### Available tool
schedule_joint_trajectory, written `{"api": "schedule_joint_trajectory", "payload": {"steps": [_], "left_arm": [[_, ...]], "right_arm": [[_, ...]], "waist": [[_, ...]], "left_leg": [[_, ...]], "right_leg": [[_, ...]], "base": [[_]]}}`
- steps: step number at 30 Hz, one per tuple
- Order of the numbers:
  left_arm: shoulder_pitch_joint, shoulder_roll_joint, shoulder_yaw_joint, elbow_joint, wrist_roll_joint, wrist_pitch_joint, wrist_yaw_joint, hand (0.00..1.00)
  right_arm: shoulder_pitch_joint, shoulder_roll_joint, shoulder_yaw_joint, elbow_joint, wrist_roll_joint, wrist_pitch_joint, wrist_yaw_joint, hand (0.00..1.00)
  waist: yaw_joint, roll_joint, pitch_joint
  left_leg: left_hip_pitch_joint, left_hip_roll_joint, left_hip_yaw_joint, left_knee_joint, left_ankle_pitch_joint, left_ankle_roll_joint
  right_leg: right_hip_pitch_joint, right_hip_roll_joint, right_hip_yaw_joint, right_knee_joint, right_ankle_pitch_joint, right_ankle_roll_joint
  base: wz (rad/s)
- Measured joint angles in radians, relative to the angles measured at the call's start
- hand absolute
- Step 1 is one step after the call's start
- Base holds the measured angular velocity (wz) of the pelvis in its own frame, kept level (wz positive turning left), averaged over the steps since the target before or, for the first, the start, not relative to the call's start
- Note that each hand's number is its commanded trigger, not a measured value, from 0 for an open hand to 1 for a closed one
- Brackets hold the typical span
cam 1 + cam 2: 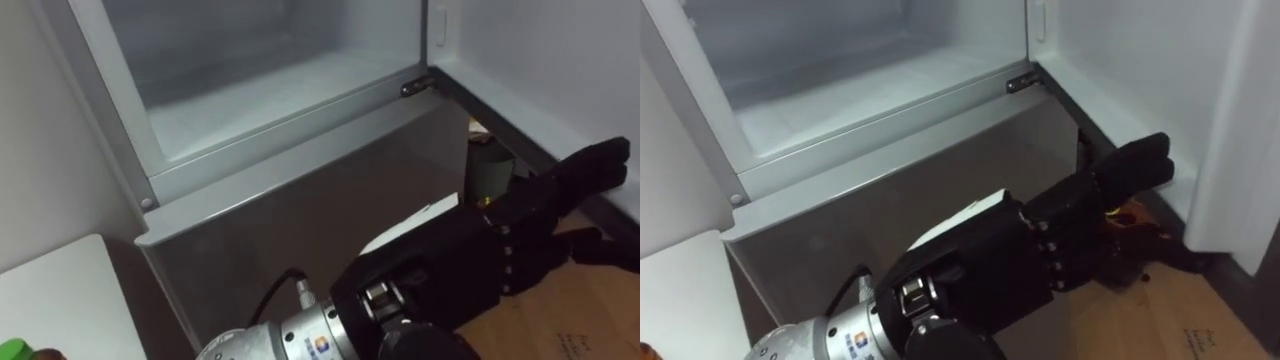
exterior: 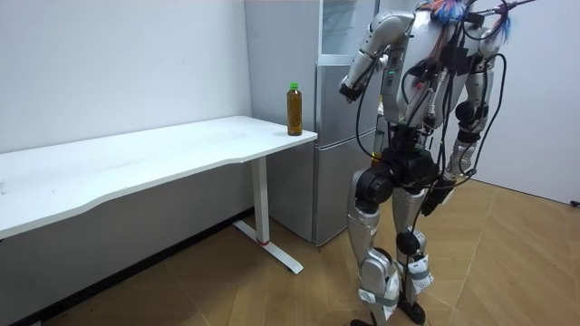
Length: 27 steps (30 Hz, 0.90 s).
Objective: Put the bottle in the upper fridge
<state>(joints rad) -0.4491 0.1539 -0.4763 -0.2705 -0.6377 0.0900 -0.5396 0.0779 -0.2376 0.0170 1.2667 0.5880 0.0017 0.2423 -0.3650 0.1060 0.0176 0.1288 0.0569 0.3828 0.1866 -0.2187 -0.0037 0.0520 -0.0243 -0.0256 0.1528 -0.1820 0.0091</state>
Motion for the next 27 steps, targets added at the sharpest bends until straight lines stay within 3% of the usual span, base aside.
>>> {"api": "schedule_joint_trajectory", "payload": {"steps": [5,10,15,27], "left_arm": [[-0.001,-0.007,-0.031,0.001,-0.001,0.000,0.000,0.00],[-0.058,-0.011,-0.055,0.039,-0.005,0.000,0.008,0.00],[-0.070,-0.020,-0.059,0.056,-0.005,0.000,0.012,0.00],[-0.069,-0.009,-0.058,0.087,-0.004,0.000,-0.012,0.00]], "right_arm": [[-0.002,0.001,0.001,-0.001,0.007,0.001,0.000,0.00],[0.001,0.000,0.004,-0.001,0.040,0.001,0.000,0.00],[-0.002,0.001,0.004,-0.001,0.044,0.001,0.001,0.00],[-0.019,0.003,0.010,-0.001,0.042,0.001,0.002,0.00]], "waist": [[-0.016,-0.004,0.0027],[-0.019,-0.007,0.0050],[-0.019,-0.007,0.0049],[-0.010,-0.007,0.0046]], "left_leg": [[0.005,0.001,0.000,-0.003,0.000,0.000],[0.007,0.004,0.027,-0.006,-0.001,-0.002],[0.008,0.005,0.027,-0.006,-0.001,-0.002],[0.002,0.004,-0.011,-0.006,-0.001,-0.002]], "right_leg": [[0.000,0.005,0.010,0.001,0.001,-0.002],[-0.003,0.011,0.012,-0.002,0.004,-0.007],[-0.004,0.011,0.012,-0.002,0.004,-0.007],[0.001,0.010,-0.010,0.006,0.005,-0.008]], "base": [[-0.05],[-0.02],[0.00],[0.05]]}}
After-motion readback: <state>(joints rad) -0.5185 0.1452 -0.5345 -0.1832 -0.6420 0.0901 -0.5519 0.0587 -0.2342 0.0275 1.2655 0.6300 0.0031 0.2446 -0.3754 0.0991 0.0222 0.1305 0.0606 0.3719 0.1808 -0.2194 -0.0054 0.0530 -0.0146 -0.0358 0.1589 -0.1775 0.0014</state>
